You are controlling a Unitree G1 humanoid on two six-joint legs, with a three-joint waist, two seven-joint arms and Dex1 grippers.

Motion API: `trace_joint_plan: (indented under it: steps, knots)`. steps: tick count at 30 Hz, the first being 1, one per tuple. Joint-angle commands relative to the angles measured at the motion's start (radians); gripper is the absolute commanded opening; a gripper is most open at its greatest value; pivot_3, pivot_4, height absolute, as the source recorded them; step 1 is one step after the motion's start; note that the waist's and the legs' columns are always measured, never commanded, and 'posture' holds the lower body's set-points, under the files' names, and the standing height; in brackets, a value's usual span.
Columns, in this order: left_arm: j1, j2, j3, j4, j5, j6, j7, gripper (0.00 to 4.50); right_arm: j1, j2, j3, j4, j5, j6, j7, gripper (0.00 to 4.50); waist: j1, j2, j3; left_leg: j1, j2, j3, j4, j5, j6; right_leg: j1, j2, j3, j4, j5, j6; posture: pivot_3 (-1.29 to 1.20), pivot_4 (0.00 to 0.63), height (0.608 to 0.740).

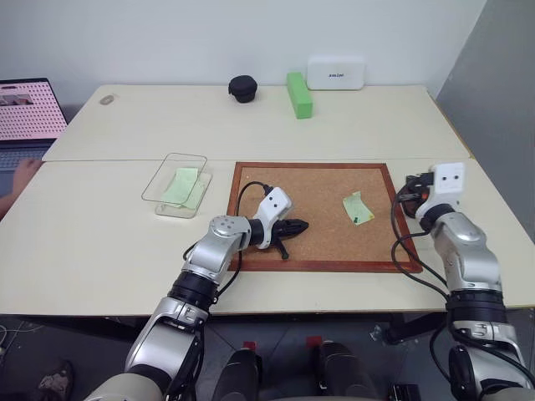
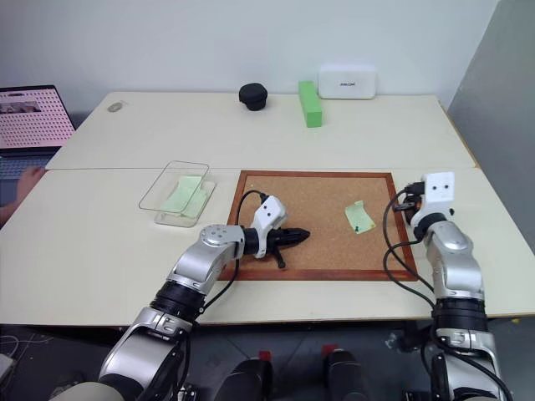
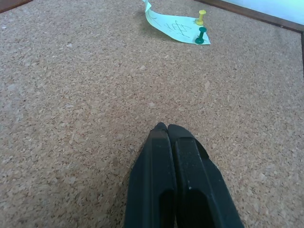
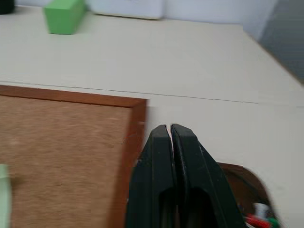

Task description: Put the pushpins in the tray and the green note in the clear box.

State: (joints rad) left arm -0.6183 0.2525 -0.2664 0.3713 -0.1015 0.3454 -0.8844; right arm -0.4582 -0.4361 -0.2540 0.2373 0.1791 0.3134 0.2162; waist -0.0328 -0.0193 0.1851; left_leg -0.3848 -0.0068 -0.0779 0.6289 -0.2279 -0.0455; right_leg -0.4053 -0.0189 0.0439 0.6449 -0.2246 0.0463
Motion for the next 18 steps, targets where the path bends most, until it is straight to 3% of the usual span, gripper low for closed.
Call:
trace_joint_plan:
  steps: [1, 9, 18]
  knots:
    - [0.052, 0.018, -0.054, 0.064, 0.062, -0.008, 0.004, 0.0, -0.035, -0.041, -0.054, 0.026, 0.017, 0.025, -0.01, 0.01, 0.0, 0.0, 0.0, 0.0, 0.0, 0.0, 0.0, 0.0, 0.0, 0.0, 0.0, 0.0, 0.0, 0.0, 0.0, 0.0, 0.15, 0.74]
    - [0.049, 0.017, -0.05, 0.07, 0.071, -0.021, 0.003, 0.0, -0.07, -0.049, -0.064, 0.079, 0.059, 0.09, 0.035, 0.01, -0.002, 0.002, -0.001, 0.001, 0.0, 0.0, 0.0, 0.0, 0.0, 0.0, 0.0, 0.0, 0.0, 0.0, -0.001, 0.0, 0.15, 0.74]
    - [0.051, 0.012, -0.042, 0.046, 0.062, -0.008, 0.007, 0.0, -0.076, -0.045, -0.054, 0.12, 0.051, 0.07, 0.044, 1.78, -0.002, 0.002, -0.001, 0.0, 0.0, 0.0, 0.0, 0.0, 0.0, 0.0, 0.0, 0.0, 0.0, 0.0, 0.0, 0.0, 0.15, 0.74]
